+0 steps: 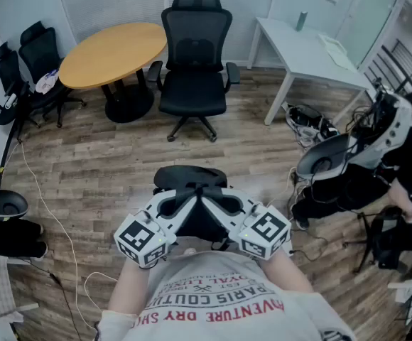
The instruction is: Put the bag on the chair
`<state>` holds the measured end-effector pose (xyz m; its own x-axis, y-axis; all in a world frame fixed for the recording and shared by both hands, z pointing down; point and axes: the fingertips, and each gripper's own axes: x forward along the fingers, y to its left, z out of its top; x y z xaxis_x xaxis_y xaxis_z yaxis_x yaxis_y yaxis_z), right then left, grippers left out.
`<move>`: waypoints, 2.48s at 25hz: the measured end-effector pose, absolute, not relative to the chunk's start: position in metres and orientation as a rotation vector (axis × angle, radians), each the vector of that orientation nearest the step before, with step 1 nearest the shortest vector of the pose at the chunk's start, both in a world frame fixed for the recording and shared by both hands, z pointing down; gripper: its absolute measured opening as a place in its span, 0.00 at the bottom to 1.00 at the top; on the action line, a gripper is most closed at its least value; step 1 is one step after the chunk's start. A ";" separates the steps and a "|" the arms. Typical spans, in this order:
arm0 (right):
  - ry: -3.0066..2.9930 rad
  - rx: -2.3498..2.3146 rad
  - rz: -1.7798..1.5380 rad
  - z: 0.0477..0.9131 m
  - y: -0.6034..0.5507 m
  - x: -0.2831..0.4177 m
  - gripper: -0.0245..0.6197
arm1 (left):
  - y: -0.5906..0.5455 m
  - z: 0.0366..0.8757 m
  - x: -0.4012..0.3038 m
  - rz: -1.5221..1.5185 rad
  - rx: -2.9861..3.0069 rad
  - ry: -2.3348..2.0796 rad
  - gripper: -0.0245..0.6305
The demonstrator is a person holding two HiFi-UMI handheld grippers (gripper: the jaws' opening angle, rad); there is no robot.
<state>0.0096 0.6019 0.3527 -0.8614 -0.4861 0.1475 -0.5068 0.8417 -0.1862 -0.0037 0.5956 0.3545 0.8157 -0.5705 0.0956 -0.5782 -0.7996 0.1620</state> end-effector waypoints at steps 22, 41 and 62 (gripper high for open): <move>-2.870 0.885 0.471 0.378 0.568 -0.025 0.11 | 0.568 0.383 -0.036 0.141 2.815 -0.763 0.11; -2.929 0.481 0.435 0.397 0.332 -0.012 0.11 | 0.329 0.404 -0.022 0.158 2.675 -1.034 0.11; -2.865 0.703 0.522 0.411 0.015 0.009 0.11 | 0.015 0.424 -0.002 0.271 2.704 -0.820 0.11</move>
